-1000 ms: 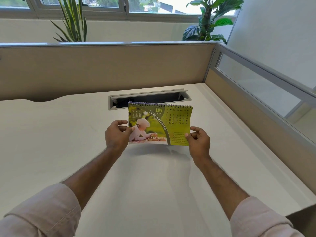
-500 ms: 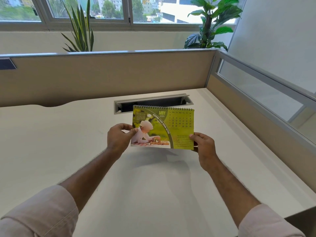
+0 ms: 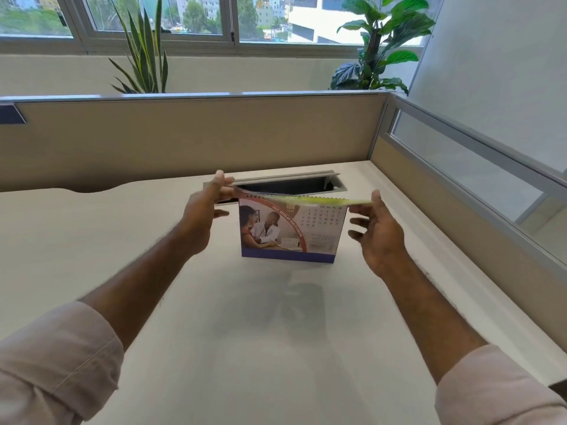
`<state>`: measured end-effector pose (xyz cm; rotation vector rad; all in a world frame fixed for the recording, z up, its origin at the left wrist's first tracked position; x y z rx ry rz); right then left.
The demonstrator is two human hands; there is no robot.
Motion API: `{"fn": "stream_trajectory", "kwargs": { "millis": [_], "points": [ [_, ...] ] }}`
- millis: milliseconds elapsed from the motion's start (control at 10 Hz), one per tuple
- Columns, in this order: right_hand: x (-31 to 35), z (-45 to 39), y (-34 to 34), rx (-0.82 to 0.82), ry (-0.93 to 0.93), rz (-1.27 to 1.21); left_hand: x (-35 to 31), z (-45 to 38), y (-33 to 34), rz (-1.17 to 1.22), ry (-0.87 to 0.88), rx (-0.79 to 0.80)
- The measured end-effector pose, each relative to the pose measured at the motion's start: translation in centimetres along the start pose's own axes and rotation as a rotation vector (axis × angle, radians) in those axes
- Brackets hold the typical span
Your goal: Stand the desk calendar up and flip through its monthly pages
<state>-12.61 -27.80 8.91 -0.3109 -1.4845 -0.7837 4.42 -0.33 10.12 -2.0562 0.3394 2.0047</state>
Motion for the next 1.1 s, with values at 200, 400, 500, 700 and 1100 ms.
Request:
{"fn": "stream_trajectory", "kwargs": {
  "millis": [200,400,500,700,1100],
  "points": [
    [2.4,-2.6,0.7,-0.012,-0.106,0.203,-0.7,-2.1,1.4,-0.076,-0.004,0.076],
    [0.6,-4.6,0.6,-0.008,-0.072,0.366,2.2,-3.8,1.7,-0.137,0.070,-0.049],
    [-1.1,-5.0,0.3,-0.007,-0.079,0.479,2.9,-4.0,1.5,-0.203,0.109,-0.095],
    [-2.1,-5.4,0.3,-0.041,-0.112,0.577,3.9,-4.6,1.2,-0.281,0.116,-0.097],
    [-1.5,-4.5,0.4,-0.051,-0.233,0.702,4.0,-2.7,1.4,-0.719,0.224,-0.133]
  ]
}}
Point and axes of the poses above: each hand's wrist, its own z-axis away from the middle knuckle, its own y-axis out of the palm, x = y × z, the point moved 6 cm from there along -z, towards the middle knuckle
